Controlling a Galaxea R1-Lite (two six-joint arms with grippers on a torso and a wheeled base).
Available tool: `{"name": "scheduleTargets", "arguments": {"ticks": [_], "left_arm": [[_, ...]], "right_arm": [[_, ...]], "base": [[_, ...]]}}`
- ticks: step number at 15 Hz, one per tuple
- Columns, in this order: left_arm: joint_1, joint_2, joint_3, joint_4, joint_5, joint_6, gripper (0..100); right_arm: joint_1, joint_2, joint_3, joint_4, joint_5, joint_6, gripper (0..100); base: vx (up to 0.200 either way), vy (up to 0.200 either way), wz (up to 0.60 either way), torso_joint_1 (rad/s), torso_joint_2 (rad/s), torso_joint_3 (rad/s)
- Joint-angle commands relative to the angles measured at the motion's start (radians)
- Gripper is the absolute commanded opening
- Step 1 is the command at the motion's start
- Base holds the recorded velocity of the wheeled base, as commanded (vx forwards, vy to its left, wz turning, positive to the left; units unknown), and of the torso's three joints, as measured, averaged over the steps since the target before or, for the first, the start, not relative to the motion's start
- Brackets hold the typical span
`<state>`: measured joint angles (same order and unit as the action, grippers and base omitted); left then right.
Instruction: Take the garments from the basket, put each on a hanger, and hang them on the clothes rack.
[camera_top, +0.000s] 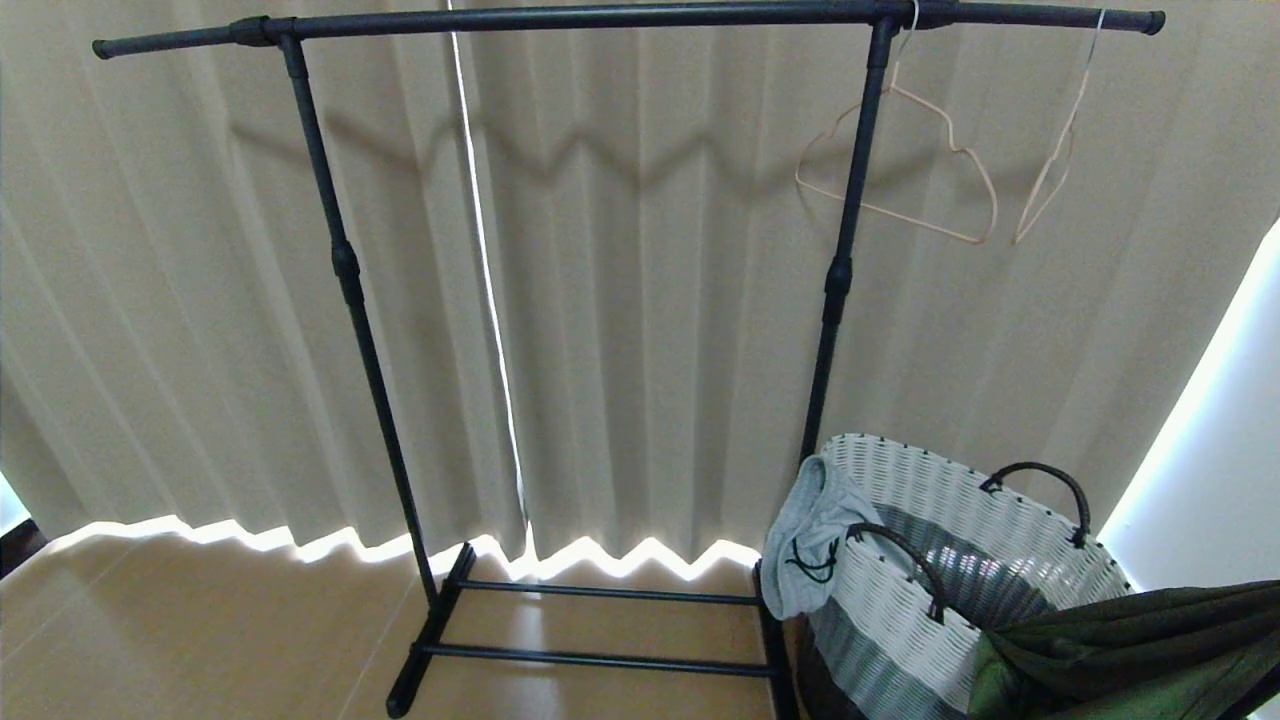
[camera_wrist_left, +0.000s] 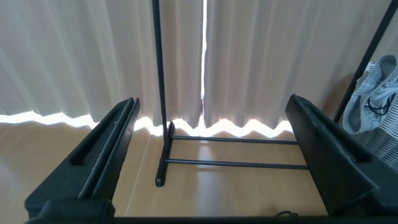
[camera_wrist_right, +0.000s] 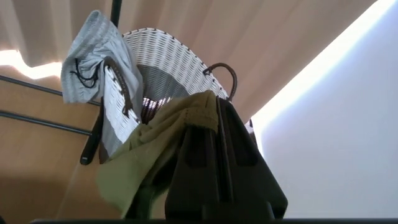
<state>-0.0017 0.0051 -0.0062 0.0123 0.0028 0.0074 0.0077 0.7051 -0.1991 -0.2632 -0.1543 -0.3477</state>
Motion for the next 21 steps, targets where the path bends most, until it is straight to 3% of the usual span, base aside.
{"name": "scheduleTargets", "arguments": {"ticks": [1, 11, 14, 18, 21], "left_arm": [[0.0, 0.001, 0.0, 0.0, 0.0, 0.0, 100], [0.0, 0.001, 0.002, 0.0, 0.0, -0.001, 100], [0.0, 0.003, 0.002, 0.0, 0.0, 0.0, 100], [0.0, 0.001, 0.0, 0.001, -0.003, 0.003, 100], [0.0, 0.001, 0.0, 0.001, -0.035, 0.072, 100]], "right_arm": [[0.002, 0.004, 0.001, 0.001, 0.004, -0.001, 0], [0.002, 0.001, 0.024, 0.002, 0.009, -0.001, 0], [0.003, 0.007, 0.015, 0.002, 0.009, -0.001, 0], [0.123, 0.025, -0.025, 0.002, 0.036, -0.001, 0], [0.229, 0.103, -0.129, 0.001, 0.041, -0.001, 0]], "base": [[0.0, 0.2, 0.0, 0.002, 0.0, 0.002], [0.0, 0.2, 0.0, 0.001, 0.0, 0.003], [0.0, 0.0, 0.0, 0.0, 0.0, 0.0], [0.0, 0.0, 0.0, 0.0, 0.0, 0.0], [0.0, 0.0, 0.0, 0.0, 0.0, 0.0]]}}
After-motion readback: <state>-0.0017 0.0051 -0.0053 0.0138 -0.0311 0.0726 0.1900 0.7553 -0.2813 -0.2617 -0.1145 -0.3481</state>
